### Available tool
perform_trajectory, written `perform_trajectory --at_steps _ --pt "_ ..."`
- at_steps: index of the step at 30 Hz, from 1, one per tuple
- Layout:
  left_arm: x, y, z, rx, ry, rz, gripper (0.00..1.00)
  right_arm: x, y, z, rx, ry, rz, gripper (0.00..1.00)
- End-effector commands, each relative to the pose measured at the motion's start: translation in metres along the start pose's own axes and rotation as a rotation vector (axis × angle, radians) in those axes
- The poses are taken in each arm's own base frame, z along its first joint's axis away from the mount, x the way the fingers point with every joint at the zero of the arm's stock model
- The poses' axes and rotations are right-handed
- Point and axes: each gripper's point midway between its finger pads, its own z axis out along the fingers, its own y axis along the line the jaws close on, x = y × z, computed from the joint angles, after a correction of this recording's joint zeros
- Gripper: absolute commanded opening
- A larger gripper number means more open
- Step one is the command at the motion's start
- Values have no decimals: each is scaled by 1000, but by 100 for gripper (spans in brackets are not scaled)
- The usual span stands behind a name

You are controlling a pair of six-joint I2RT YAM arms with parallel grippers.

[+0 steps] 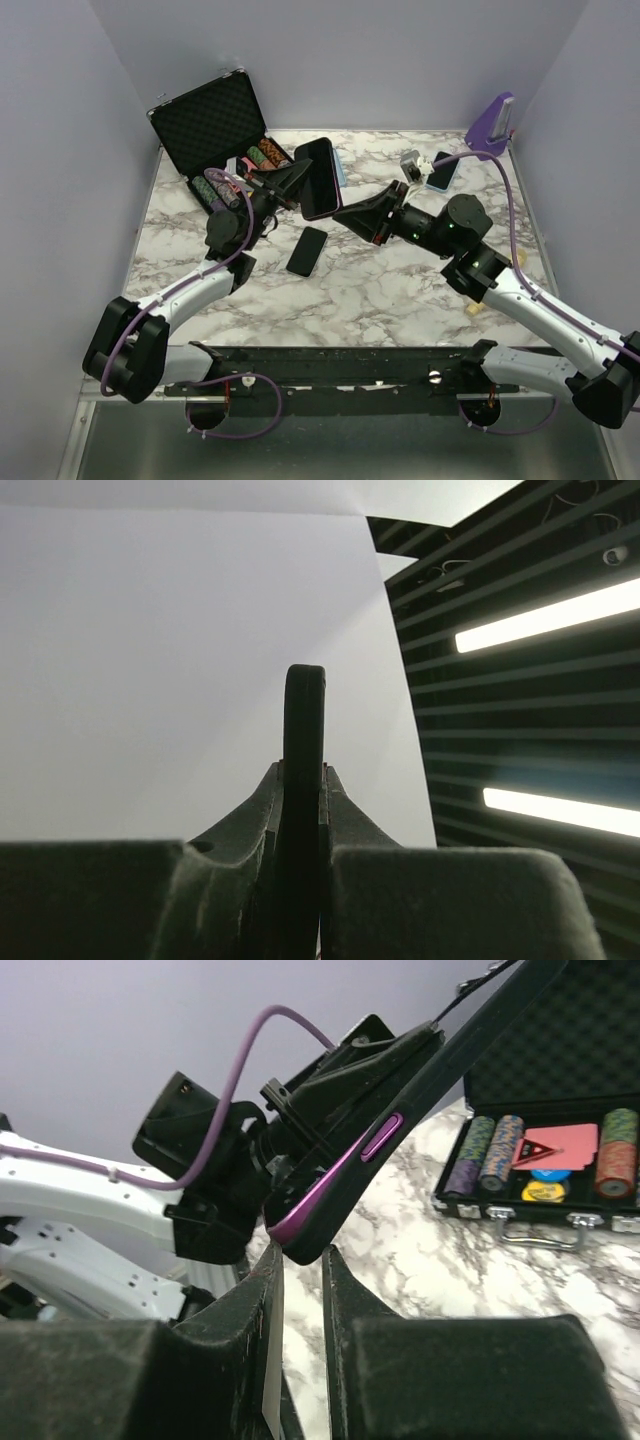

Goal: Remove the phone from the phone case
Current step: Remove the phone case from the phone.

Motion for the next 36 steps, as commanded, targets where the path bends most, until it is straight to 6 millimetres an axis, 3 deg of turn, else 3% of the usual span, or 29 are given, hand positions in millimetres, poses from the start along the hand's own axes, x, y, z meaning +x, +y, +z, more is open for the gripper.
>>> perform_trajectory --at_steps 1,5,8,13,16,19,22,27,30,36 --pt "80 -76 -22 207 333 -53 0 46 -93 -14 343 73 -116 1" --pt "79 -70 -19 194 341 -63 0 45 -78 -12 262 65 -104 1" --pt "81 -69 -19 192 353 -68 0 34 -84 -9 302 26 -73 1" --pt "91 -61 -17 145 381 -41 0 26 -128 -7 614 -36 189 1" --pt "100 -54 -15 124 406 -48 0 31 -145 -3 700 -72 277 1" --pt "108 -53 -13 130 431 -74 0 36 -165 -2 784 -93 265 1" --pt "110 -54 -13 131 443 -65 0 45 -171 1 776 -62 219 1" --pt "115 -56 -11 137 463 -10 0 76 -148 2 616 78 177 1" --pt "117 -55 -10 137 484 -25 0 82 -129 1 518 155 148 2" --pt "110 -49 -7 117 476 -26 0 70 -92 -4 381 233 122 26"
